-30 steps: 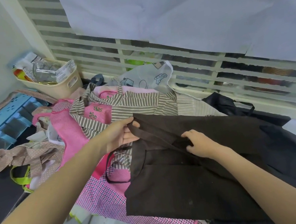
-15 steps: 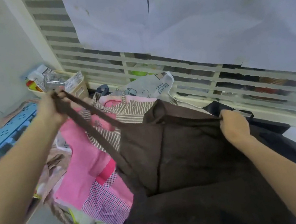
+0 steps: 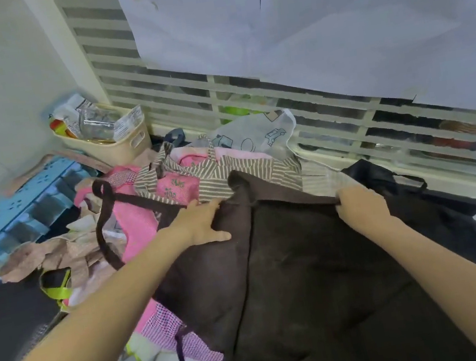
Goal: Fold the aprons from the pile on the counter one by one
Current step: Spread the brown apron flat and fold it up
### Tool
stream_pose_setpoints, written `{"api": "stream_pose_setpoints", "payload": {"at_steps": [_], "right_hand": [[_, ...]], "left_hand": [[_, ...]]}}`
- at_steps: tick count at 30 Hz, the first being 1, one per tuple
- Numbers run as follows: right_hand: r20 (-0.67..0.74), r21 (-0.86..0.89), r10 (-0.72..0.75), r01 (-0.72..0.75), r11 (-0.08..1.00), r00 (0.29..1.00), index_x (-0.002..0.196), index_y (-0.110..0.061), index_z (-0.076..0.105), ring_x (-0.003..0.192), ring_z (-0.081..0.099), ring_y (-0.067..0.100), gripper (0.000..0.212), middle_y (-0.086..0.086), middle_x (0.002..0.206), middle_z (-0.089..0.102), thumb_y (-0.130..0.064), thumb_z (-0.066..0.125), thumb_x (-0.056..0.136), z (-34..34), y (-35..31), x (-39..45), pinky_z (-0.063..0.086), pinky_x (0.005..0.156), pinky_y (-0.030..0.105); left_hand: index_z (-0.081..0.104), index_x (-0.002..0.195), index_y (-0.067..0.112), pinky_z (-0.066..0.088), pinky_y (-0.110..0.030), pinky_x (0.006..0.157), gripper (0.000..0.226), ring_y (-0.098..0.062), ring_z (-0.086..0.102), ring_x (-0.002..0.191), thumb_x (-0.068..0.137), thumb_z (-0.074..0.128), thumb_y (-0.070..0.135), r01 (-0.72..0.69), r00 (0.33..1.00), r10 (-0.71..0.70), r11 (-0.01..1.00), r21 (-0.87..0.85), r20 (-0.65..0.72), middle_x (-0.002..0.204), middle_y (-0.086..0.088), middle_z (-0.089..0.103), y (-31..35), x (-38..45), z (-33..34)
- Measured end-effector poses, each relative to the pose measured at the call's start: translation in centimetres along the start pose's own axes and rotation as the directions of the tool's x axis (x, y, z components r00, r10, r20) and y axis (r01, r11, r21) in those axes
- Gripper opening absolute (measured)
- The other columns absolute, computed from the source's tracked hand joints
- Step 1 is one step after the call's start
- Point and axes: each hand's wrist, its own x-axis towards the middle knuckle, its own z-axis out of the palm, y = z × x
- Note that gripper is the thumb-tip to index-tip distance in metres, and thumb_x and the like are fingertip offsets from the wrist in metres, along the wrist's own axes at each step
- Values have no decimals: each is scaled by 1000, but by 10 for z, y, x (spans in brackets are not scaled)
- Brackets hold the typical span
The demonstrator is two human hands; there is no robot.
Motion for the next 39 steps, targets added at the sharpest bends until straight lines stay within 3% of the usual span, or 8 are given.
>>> {"api": "stream_pose_setpoints", "payload": {"at_steps": [6,11,16,20,25,32,36,39], "right_hand": [[-144,-73,61,-72,995,988,104,-5,63,89,60,30,23,12,95,65,-16,45,96,-11,35,-10,45,67,35],[-49,-131,-57,51,990,997,104,-11,62,98,59,24,23,6,103,64,-20,43,96,3,14,-26,46,72,32],[237,-277,-246,308,910,940,115,-14,57,110,55,24,23,5,118,58,-16,45,96,41,-12,-55,47,81,33],[191,-267,-362,403,875,912,120,-14,54,117,44,23,33,4,123,48,-30,54,91,57,-11,-61,46,82,33],[75,-342,-322,327,881,944,85,-8,69,75,62,34,66,15,90,64,-20,91,24,72,15,-63,51,58,44],[55,-312,-150,160,937,987,62,-3,64,61,58,37,39,17,68,58,5,87,31,79,56,-56,48,48,43],[132,-421,-81,130,898,988,137,-9,38,122,44,38,61,19,139,38,-15,64,83,75,63,-58,38,99,48],[240,-451,14,99,887,971,150,-12,6,140,17,41,73,18,156,8,-17,51,93,79,66,-65,20,112,50]], "left_hand": [[69,87,3,36,-29,69,28,-28,59,88,89,63,29,128,969,-149,985,-116,-196,91,-18,67,-66,-2,-58],[58,122,16,32,-36,100,29,-32,42,122,95,47,20,507,834,-353,795,335,-424,127,-13,52,-89,-8,-77],[33,143,20,31,-38,103,57,-29,30,132,89,49,16,3,936,160,888,459,-314,149,-7,28,-20,6,-34],[20,148,23,17,-42,112,74,-27,22,138,86,60,31,-262,927,373,709,655,-32,152,-2,24,26,12,11],[66,73,16,34,-30,65,33,-19,57,57,47,85,11,-294,797,591,555,778,-120,63,1,57,17,8,23],[33,140,16,32,-31,94,43,-23,55,113,97,39,19,-53,985,155,706,706,-81,128,-3,52,2,1,4],[-8,150,25,32,-43,104,79,-44,29,135,94,42,49,68,996,-92,826,560,13,156,-20,3,32,6,22],[-17,147,30,24,-55,108,87,-54,4,138,91,45,54,95,987,-147,865,493,68,153,-20,-23,51,5,35]]}}
